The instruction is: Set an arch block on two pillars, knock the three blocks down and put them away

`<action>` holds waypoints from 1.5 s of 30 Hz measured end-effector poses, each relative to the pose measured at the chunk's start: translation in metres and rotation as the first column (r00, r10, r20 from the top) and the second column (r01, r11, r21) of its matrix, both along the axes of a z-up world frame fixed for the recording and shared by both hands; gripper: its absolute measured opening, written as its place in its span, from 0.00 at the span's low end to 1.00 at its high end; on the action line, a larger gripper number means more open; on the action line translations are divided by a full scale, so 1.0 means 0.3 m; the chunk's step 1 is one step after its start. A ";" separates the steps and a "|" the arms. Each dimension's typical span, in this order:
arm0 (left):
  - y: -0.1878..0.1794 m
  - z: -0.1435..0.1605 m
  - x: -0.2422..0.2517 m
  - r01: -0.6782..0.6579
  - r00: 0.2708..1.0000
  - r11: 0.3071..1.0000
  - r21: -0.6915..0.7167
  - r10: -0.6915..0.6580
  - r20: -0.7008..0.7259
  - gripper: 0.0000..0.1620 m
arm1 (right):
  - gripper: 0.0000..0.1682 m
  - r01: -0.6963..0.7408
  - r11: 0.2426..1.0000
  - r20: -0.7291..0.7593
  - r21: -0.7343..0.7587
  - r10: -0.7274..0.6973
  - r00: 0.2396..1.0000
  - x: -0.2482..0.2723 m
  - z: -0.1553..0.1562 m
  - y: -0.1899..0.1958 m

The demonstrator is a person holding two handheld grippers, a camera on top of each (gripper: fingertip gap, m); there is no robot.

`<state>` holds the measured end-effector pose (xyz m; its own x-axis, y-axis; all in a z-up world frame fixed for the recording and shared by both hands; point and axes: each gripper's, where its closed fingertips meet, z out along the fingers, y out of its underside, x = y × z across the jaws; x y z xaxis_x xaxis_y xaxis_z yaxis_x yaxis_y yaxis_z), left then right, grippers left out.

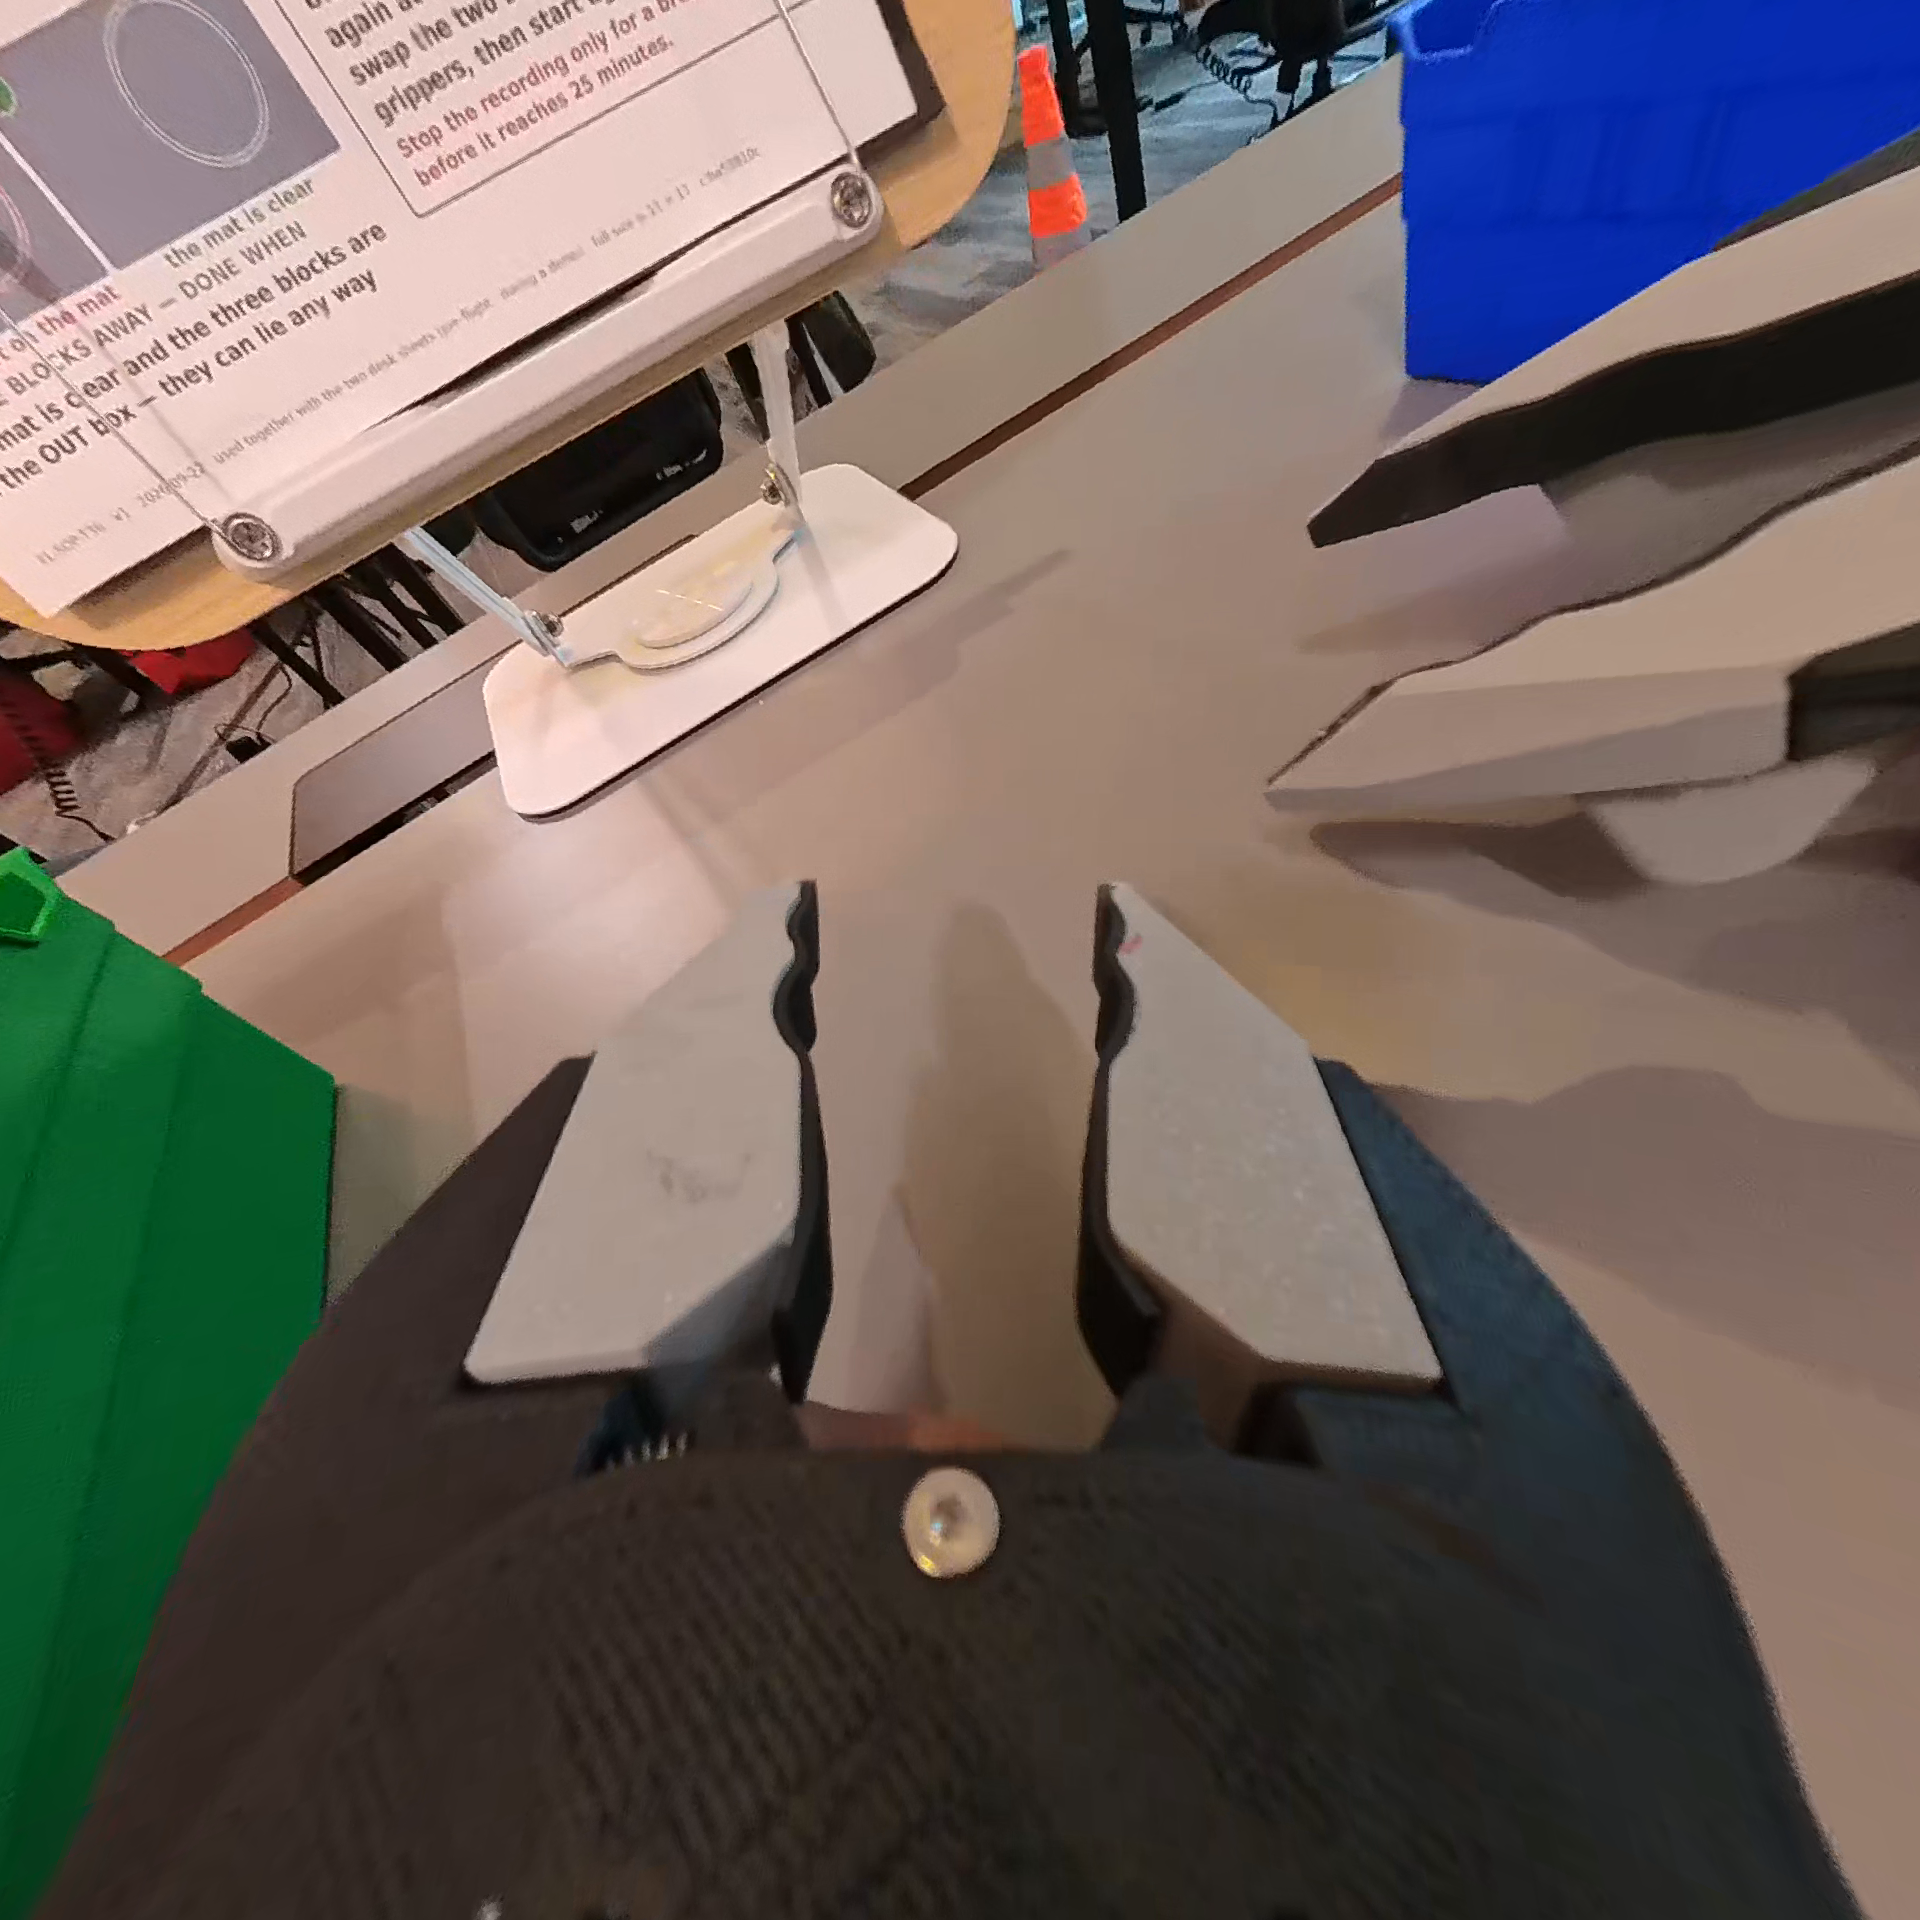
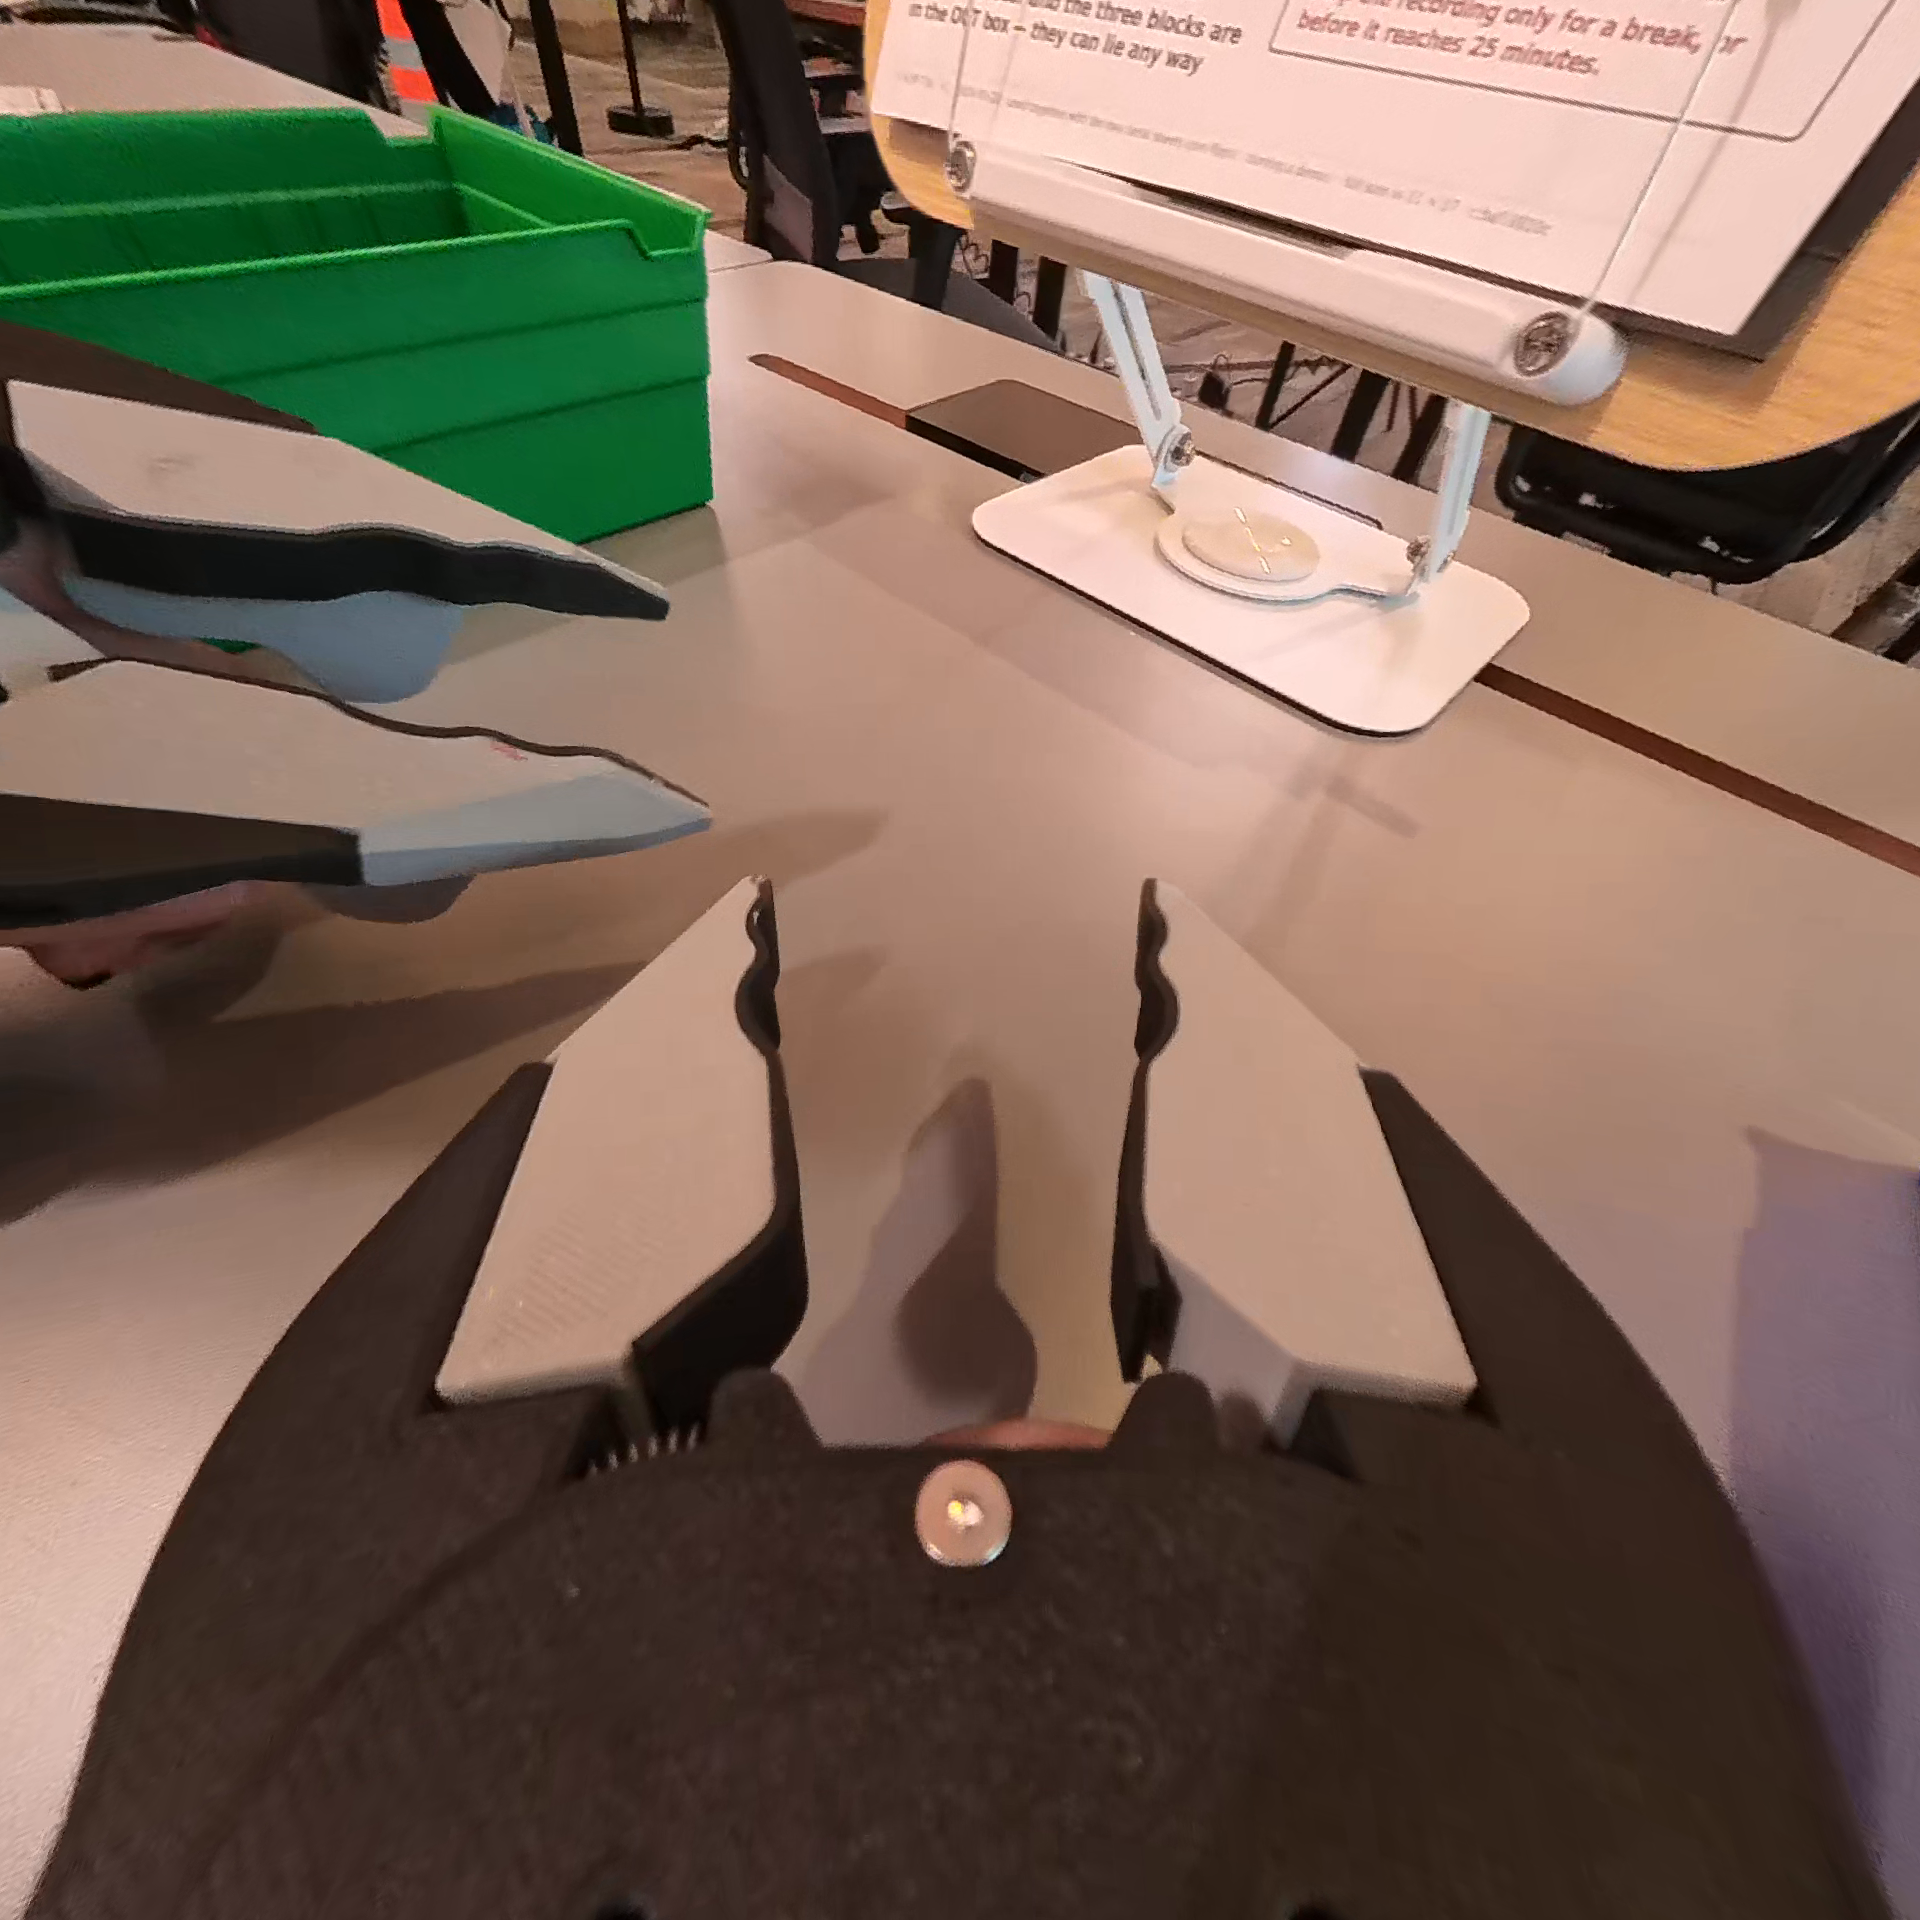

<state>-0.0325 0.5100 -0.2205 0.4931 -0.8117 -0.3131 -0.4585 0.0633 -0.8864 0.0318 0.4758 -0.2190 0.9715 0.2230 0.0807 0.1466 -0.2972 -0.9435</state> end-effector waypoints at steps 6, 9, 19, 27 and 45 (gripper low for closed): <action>0.037 -0.029 -0.025 -0.027 1.000 0.999 -0.039 0.026 -0.017 0.31 | 0.40 -0.026 1.000 0.012 -0.003 0.026 1.000 -0.025 -0.004 -0.004; 0.041 -0.026 -0.028 -0.028 1.000 0.998 -0.052 0.028 -0.003 0.32 | 0.41 -0.033 0.999 0.008 -0.006 0.033 0.999 -0.032 -0.005 -0.005; 0.045 -0.009 -0.028 -0.032 0.999 0.999 -0.020 0.033 0.018 0.33 | 0.43 -0.037 0.999 0.027 0.009 0.037 0.999 -0.044 0.008 -0.013; 0.040 -0.006 -0.019 -0.031 0.999 1.000 -0.002 0.031 0.017 0.33 | 0.38 -0.011 1.000 0.055 0.024 0.010 0.998 -0.020 0.017 -0.012; 0.047 0.002 -0.037 -0.040 0.997 0.998 -0.052 0.043 0.060 0.34 | 0.53 -0.028 0.997 -0.063 0.072 0.033 0.997 -0.011 0.041 -0.024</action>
